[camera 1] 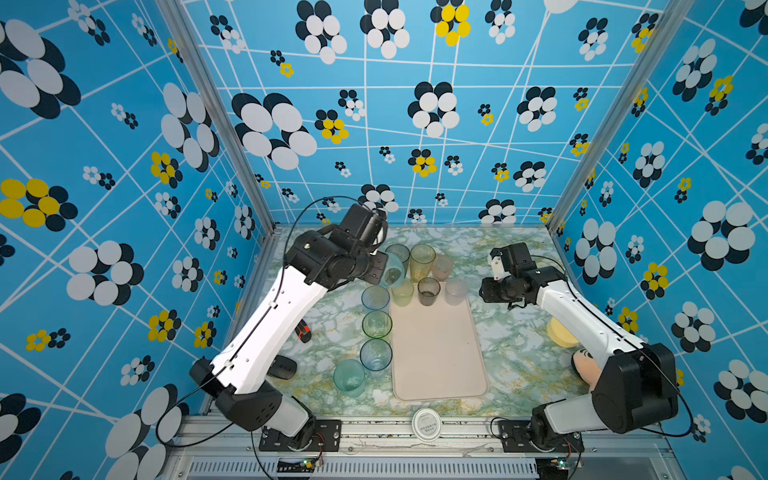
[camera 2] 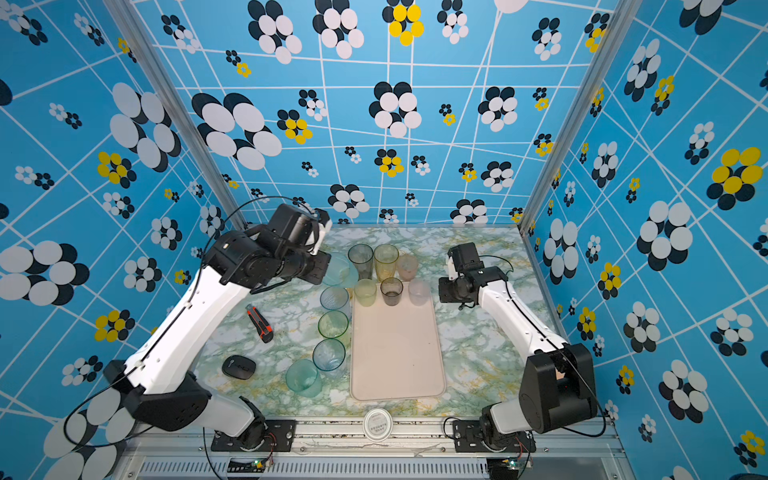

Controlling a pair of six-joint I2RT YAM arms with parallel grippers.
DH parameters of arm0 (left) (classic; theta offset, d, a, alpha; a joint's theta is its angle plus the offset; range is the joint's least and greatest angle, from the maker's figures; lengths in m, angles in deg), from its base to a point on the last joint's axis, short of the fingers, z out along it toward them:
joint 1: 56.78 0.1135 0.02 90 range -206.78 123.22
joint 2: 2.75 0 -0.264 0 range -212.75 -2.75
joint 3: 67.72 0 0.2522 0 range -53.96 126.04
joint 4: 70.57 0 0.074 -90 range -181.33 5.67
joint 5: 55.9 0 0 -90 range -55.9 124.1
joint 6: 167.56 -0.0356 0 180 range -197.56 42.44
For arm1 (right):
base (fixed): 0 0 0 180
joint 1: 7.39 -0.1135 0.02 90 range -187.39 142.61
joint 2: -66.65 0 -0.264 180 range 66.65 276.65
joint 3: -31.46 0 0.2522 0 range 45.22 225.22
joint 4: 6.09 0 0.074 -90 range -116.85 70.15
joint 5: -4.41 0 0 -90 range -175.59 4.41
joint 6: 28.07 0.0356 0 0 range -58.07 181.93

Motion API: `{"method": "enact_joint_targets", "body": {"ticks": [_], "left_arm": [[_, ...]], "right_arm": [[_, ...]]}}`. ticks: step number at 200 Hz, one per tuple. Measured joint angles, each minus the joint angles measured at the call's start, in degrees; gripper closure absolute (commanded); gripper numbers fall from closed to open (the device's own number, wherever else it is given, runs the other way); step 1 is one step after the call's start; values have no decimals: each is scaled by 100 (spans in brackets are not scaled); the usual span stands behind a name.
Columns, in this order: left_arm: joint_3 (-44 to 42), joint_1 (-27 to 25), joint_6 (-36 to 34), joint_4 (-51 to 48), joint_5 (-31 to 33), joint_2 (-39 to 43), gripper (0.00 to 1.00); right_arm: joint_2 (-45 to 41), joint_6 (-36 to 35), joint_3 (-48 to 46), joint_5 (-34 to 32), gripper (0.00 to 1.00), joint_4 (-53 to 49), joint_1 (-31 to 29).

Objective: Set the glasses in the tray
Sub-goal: 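Lift the teal dotted glass with the left gripper and carry it over the tray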

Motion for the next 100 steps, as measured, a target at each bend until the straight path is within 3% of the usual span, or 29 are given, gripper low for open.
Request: {"method": "enact_joint_targets", "body": {"ticks": [40,100], "left_arm": [[238,-424,-190,155,-308,-986,100],[-398,-428,-249,634,-575,-1397,100]], "right_arm": [[0,2,-9,-22,54,-68,0],[0,4,-9,-24,55,-98,0]]}}
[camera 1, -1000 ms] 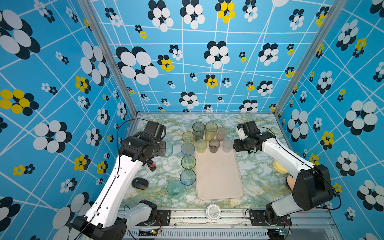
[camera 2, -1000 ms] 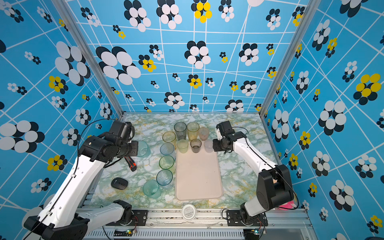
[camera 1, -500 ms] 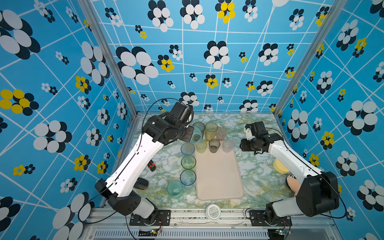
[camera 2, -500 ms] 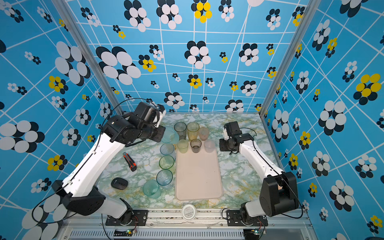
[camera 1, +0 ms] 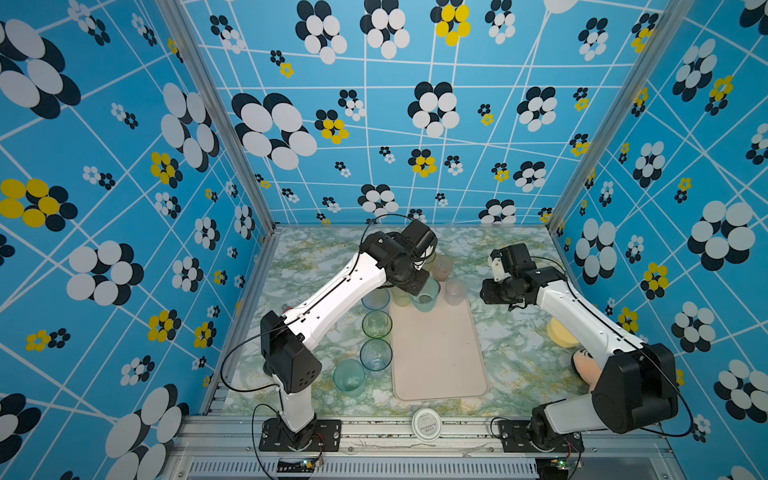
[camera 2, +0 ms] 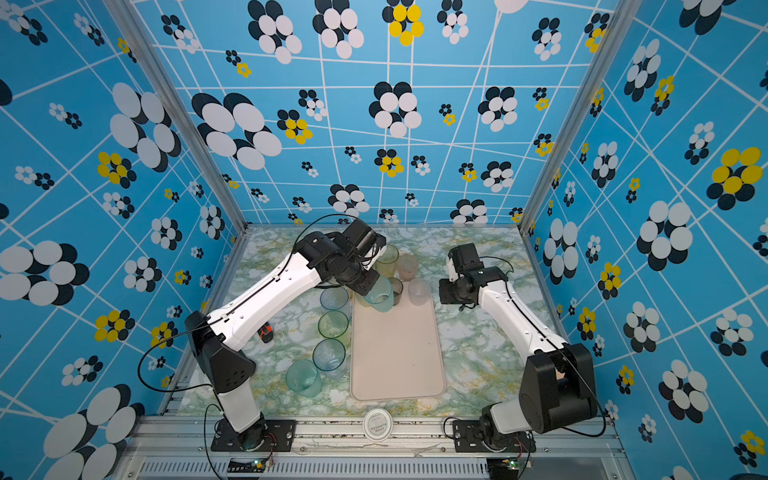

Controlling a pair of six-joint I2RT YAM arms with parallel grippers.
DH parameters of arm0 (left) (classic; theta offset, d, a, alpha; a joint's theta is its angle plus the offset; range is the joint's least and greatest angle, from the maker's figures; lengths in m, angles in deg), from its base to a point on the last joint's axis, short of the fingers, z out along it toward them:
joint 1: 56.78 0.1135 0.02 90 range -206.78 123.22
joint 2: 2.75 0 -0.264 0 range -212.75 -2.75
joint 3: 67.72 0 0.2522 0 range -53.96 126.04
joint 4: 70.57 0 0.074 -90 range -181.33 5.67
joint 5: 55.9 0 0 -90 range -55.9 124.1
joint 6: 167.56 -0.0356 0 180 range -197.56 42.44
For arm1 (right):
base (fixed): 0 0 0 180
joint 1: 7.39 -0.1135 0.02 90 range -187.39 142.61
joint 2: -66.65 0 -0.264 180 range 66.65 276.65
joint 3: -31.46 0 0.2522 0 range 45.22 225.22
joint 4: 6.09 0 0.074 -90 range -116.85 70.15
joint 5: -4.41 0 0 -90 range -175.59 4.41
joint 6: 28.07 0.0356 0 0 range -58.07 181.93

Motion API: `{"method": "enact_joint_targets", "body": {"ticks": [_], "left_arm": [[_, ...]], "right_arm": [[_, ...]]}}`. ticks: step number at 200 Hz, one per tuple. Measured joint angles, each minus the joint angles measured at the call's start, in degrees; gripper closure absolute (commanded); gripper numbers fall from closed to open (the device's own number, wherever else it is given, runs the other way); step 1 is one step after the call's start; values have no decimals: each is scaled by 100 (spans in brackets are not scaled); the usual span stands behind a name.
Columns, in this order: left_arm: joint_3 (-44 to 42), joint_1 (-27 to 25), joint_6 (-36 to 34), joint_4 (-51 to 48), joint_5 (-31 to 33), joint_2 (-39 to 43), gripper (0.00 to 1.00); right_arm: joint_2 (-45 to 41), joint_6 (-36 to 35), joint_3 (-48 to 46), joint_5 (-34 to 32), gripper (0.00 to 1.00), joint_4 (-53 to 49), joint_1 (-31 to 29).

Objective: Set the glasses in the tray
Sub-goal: 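Lift the teal dotted glass with the left gripper and carry it over the tray, then lower the held teal dotted glass onto the tray beside the grey glass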

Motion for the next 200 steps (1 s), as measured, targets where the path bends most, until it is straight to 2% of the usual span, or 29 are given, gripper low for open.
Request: {"method": "enact_joint_targets", "body": {"ticks": [36,107,200], "left_arm": [[-492,37,0,127,-11,-83,100],[-627,166,-2,264,-52,-457,100],[-881,234,-2,356,72,-487,100]], "right_arm": [[2,-2,0,0,55,0,0],[37,-2,0,2,55,-7,4],[195,0,0,7,55,-15,4]]}}
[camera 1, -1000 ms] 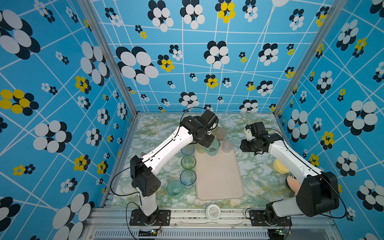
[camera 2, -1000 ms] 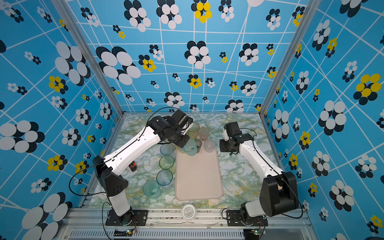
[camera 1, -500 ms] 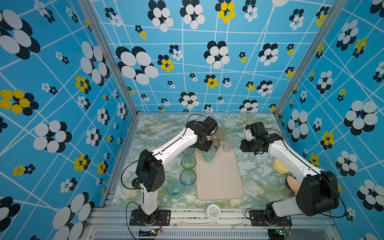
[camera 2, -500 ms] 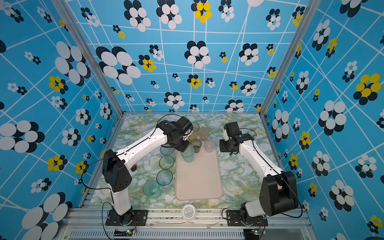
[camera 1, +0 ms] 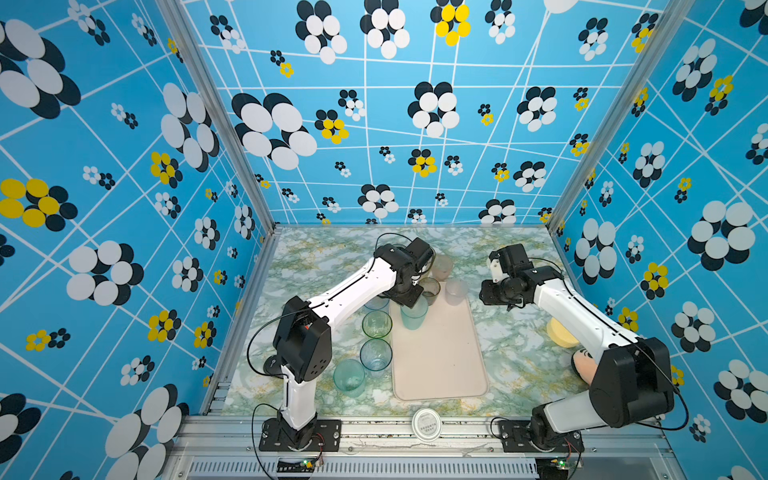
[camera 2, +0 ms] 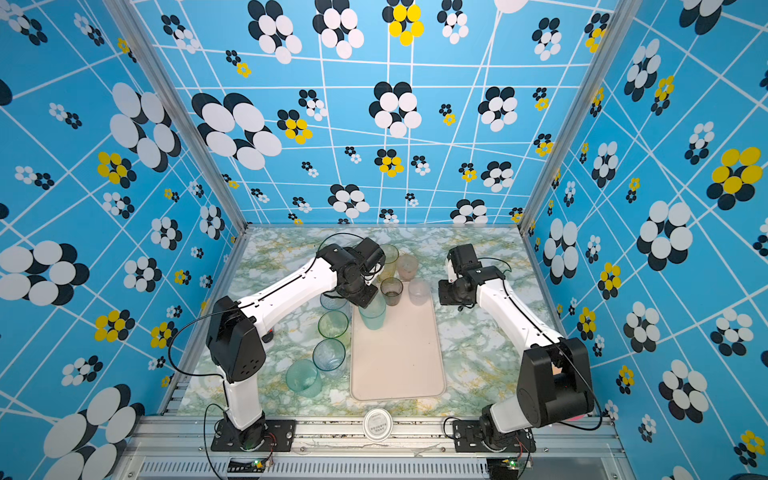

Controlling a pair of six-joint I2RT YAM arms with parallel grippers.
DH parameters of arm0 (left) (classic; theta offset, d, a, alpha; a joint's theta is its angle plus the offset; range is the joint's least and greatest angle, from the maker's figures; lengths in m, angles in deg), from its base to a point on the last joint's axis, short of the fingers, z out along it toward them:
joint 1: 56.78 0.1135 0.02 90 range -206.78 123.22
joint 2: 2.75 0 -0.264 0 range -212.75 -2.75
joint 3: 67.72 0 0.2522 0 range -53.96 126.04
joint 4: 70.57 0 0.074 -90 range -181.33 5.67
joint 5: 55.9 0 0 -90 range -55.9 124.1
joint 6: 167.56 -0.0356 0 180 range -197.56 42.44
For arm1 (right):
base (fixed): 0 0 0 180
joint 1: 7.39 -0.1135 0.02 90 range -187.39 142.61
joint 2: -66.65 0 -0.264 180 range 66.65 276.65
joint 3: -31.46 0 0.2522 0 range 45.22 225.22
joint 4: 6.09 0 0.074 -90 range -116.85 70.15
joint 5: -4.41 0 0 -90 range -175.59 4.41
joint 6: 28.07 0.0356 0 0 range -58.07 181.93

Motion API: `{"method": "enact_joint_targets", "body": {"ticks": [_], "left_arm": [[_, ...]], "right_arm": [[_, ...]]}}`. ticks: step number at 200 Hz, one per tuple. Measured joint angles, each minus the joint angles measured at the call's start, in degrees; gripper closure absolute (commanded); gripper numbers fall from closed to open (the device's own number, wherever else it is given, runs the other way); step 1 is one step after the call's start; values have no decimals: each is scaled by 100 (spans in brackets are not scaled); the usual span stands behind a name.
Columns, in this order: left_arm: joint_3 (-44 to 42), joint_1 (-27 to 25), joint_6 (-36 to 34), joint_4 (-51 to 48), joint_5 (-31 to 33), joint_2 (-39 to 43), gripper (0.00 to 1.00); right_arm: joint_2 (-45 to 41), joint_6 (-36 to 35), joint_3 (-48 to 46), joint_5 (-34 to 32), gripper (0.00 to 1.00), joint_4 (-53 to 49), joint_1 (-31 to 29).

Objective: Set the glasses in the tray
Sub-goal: 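Lower the held teal dotted glass onto the tray beside the grey glass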

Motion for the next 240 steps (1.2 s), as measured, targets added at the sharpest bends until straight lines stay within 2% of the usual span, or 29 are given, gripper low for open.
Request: {"method": "enact_joint_targets", "body": {"ticks": [97,240], "left_arm": [[-63,81,-44,61,341,0,100],[-326,170,-63,260,380,0,100]], "right_arm": [[50,22,0,2,55,2,0],[122,24,0,22,55,2,0]]}}
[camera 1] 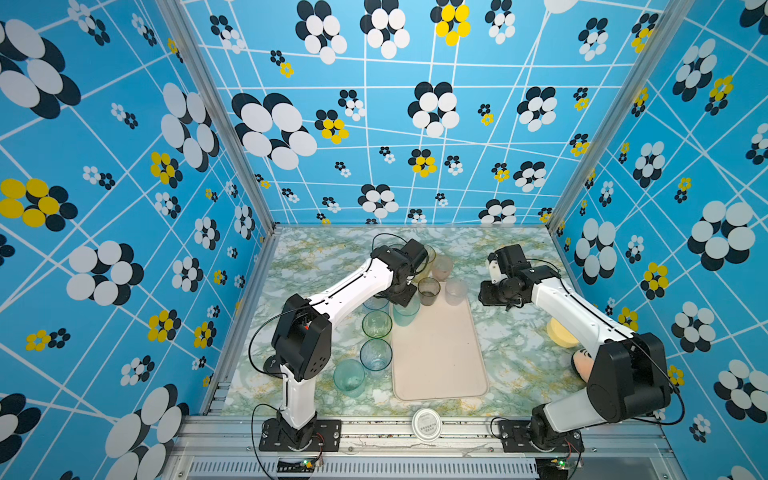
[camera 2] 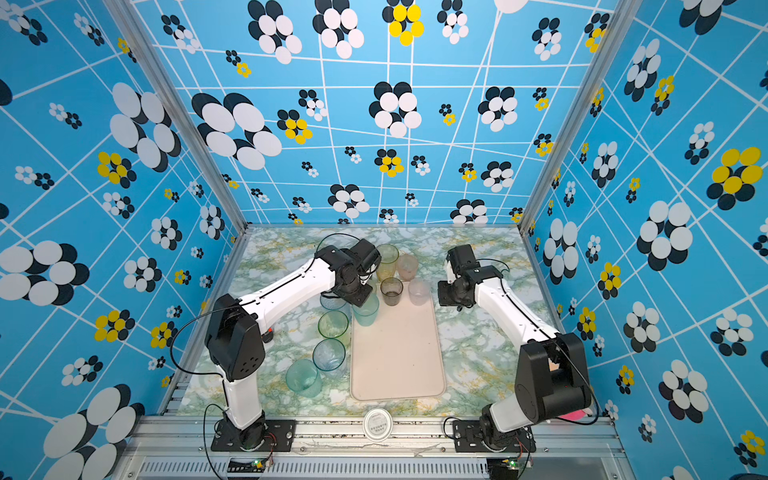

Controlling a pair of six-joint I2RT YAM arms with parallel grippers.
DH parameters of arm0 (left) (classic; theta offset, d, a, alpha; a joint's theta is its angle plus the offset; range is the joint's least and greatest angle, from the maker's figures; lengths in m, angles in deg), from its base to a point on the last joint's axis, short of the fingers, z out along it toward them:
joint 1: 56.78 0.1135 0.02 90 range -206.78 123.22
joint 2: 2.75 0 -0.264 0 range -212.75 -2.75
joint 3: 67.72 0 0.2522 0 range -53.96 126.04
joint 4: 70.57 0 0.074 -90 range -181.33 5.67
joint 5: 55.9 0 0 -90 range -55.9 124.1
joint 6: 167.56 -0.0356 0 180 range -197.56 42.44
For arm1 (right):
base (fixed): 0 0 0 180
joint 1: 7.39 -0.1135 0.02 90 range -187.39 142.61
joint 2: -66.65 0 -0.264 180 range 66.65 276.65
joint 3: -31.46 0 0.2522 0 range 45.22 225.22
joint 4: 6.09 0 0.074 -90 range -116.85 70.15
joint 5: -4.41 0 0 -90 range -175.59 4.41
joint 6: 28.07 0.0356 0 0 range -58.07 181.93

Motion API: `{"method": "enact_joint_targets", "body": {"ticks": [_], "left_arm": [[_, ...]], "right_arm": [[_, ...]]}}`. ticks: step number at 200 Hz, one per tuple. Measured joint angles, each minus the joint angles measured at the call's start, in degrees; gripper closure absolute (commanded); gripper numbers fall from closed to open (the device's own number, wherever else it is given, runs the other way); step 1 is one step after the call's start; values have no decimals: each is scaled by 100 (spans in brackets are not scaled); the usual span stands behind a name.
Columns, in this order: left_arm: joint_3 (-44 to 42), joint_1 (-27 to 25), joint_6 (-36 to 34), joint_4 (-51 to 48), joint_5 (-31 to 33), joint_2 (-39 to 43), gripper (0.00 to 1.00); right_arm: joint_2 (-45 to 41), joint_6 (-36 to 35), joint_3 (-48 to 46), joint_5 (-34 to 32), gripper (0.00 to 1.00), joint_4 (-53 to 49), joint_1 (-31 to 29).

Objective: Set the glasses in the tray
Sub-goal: 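Lower the held teal dotted glass onto the tray beside the grey glass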

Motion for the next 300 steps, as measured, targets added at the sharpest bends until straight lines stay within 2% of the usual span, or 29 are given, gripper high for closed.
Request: {"method": "enact_joint_targets", "body": {"ticks": [257,300], "left_arm": [[-149,63,-24,205,-87,0,100],[-149,63,-24,203,-87,0,94]], "right_arm": [[122,66,4,20,55,0,0],[127,83,4,20,55,0,0]]}}
